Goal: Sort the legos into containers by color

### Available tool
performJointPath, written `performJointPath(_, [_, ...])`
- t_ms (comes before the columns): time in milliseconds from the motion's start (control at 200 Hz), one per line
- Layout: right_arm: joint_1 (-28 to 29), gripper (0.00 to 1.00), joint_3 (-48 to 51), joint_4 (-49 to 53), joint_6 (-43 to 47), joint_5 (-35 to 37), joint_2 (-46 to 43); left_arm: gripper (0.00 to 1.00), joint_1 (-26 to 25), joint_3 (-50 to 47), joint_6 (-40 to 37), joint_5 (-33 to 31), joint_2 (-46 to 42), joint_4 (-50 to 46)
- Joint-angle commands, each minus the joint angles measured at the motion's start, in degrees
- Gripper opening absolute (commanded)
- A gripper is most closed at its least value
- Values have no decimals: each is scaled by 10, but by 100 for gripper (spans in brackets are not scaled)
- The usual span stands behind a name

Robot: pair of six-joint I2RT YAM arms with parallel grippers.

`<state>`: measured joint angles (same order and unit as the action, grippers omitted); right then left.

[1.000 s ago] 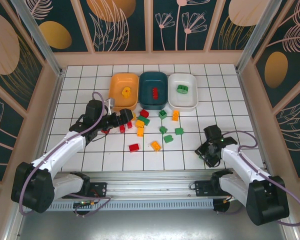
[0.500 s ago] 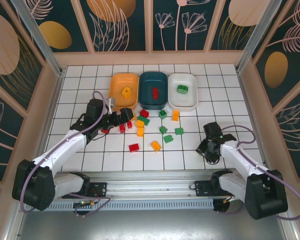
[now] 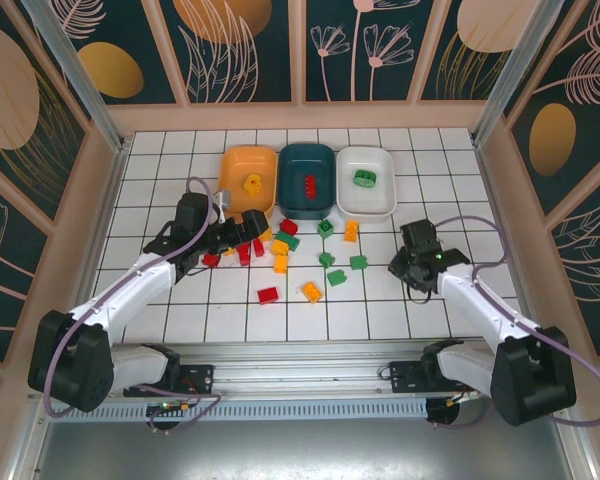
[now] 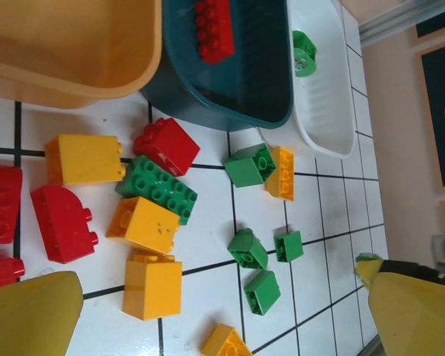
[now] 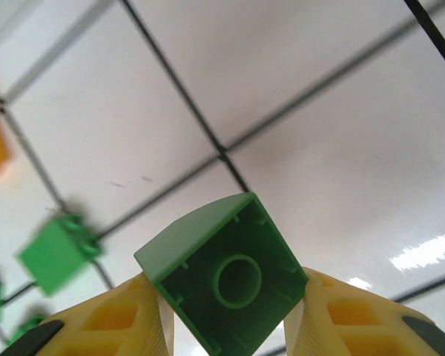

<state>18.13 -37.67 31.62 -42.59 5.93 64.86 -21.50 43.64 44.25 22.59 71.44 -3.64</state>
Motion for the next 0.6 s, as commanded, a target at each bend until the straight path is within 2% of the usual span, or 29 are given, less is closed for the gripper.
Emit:
performJointPath(0, [18, 36, -75, -37, 27, 46, 46, 99, 1, 15, 9, -38, 2, 0])
performJointPath(245, [26, 36, -255, -127, 116, 71, 237, 99, 32, -1, 21, -83, -8, 6])
performJointPath(425, [15, 38, -420, -105, 168, 69, 412, 99, 35, 8, 40, -62, -6, 6])
performJointPath(596, [8, 42, -528, -79, 184, 63, 511, 98, 35, 2, 52, -87, -43, -1])
